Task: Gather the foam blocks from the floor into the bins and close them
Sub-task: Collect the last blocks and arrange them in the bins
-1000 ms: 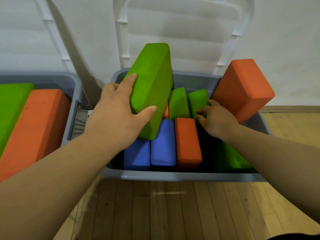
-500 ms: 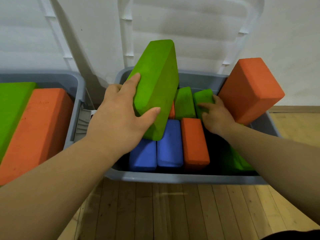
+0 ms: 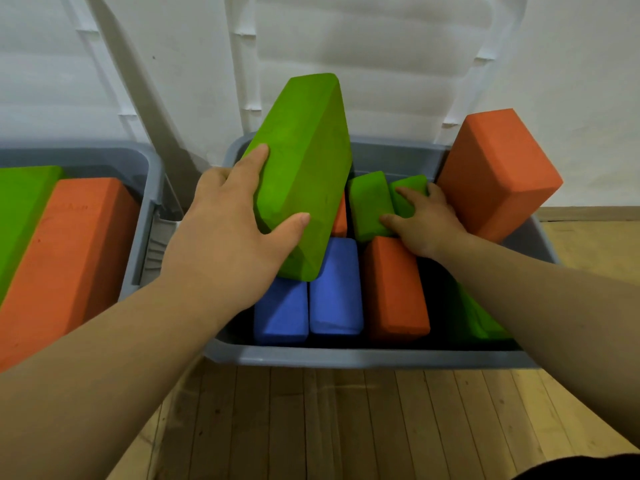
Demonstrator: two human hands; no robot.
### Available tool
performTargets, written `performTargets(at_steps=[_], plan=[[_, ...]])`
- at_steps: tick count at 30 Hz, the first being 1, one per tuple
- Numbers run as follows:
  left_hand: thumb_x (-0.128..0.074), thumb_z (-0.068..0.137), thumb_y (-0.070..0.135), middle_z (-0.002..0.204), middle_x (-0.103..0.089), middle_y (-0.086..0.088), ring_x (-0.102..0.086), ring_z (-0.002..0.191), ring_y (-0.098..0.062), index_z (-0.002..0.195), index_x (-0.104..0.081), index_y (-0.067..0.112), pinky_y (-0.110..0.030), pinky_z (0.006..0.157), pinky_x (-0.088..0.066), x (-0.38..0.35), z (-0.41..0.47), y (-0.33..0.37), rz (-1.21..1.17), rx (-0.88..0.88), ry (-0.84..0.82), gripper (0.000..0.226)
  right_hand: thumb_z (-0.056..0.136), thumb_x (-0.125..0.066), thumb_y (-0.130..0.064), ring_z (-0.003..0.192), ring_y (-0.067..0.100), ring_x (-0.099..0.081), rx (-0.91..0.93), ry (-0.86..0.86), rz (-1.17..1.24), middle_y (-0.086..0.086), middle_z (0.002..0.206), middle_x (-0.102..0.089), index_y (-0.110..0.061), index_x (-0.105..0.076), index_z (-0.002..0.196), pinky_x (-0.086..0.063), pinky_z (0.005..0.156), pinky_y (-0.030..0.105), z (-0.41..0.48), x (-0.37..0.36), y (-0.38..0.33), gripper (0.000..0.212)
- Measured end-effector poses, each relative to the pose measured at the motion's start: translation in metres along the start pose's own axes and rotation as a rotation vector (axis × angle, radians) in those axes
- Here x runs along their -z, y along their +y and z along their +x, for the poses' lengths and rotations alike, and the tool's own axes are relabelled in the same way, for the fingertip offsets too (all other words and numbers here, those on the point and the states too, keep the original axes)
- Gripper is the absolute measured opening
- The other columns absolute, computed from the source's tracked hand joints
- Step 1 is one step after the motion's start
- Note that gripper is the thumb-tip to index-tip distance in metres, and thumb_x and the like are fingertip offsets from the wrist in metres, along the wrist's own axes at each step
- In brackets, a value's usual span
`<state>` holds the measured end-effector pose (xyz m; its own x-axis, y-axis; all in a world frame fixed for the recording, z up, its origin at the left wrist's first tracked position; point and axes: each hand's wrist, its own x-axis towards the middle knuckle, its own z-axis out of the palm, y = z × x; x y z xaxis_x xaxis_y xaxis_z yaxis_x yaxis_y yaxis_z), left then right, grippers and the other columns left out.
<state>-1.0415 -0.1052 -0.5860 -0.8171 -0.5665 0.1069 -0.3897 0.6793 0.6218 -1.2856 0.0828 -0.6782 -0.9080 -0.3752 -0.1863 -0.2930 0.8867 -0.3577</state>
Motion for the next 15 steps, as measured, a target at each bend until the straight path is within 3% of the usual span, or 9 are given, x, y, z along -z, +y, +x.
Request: performTargets(at_steps=[6, 8, 10, 11, 13, 15], plan=[[-0.062, 0.086, 0.064, 0.148, -0.038, -0.003, -0.045, 0.132, -0.025, 0.162, -0.016, 0.039, -0.038, 0.103, -0.039, 0.001, -0.002, 0.001, 0.012, -0.008, -0.009, 0.092, 0.098, -0.053, -0.056, 0.146, 0.045, -0.03, 0.013, -0.071, -0.13, 0.013, 0.166, -0.022, -0.038, -0.041, 0.154, -0.025, 0.12, 0.043, -0.004, 0.005, -0.006, 0.06], [-0.061, 0.086, 0.065, 0.148, -0.038, -0.004, -0.046, 0.132, -0.026, 0.162, -0.016, 0.038, -0.04, 0.105, -0.04, 0.001, -0.002, 0.001, 0.022, -0.002, -0.013, 0.092, 0.098, -0.047, -0.058, 0.134, 0.045, -0.044, 0.116, -0.048, -0.272, 0.018, 0.151, -0.044, -0.031, -0.057, 0.143, -0.036, 0.113, 0.044, -0.013, 0.013, -0.014, 0.054], [-0.061, 0.085, 0.065, 0.146, -0.038, -0.006, -0.047, 0.13, -0.029, 0.162, -0.017, 0.038, -0.042, 0.104, -0.041, 0.0, -0.001, 0.002, 0.021, 0.002, -0.017, 0.093, 0.09, -0.045, -0.059, 0.118, 0.041, -0.056, 0.266, 0.136, -0.312, 0.015, 0.126, -0.063, -0.022, -0.072, 0.119, -0.047, 0.101, 0.045, -0.024, 0.03, -0.023, 0.054], [-0.061, 0.084, 0.065, 0.145, -0.038, -0.006, -0.048, 0.128, -0.03, 0.162, -0.017, 0.038, -0.042, 0.104, -0.041, -0.002, 0.0, 0.003, 0.018, -0.003, -0.019, 0.093, 0.086, -0.048, -0.056, 0.115, 0.04, -0.057, 0.317, 0.253, -0.319, 0.013, 0.12, -0.065, -0.019, -0.074, 0.113, -0.049, 0.098, 0.045, -0.028, 0.042, -0.026, 0.053], [-0.062, 0.083, 0.064, 0.14, -0.038, -0.007, -0.05, 0.123, -0.033, 0.162, -0.019, 0.038, -0.042, 0.102, -0.042, -0.006, -0.001, 0.009, 0.028, -0.026, -0.023, 0.094, 0.082, -0.057, -0.05, 0.123, 0.042, -0.05, 0.32, 0.431, -0.403, 0.014, 0.13, -0.059, -0.019, -0.071, 0.119, -0.042, 0.103, 0.048, -0.033, 0.066, -0.027, 0.051], [-0.063, 0.083, 0.064, 0.138, -0.038, -0.006, -0.05, 0.122, -0.032, 0.162, -0.02, 0.038, -0.043, 0.1, -0.043, -0.011, -0.002, 0.016, 0.055, -0.047, -0.02, 0.094, 0.081, -0.064, -0.055, 0.139, 0.05, -0.033, 0.169, 0.439, -0.54, 0.017, 0.15, -0.04, -0.025, -0.056, 0.139, -0.027, 0.114, 0.059, -0.036, 0.082, -0.021, 0.065]])
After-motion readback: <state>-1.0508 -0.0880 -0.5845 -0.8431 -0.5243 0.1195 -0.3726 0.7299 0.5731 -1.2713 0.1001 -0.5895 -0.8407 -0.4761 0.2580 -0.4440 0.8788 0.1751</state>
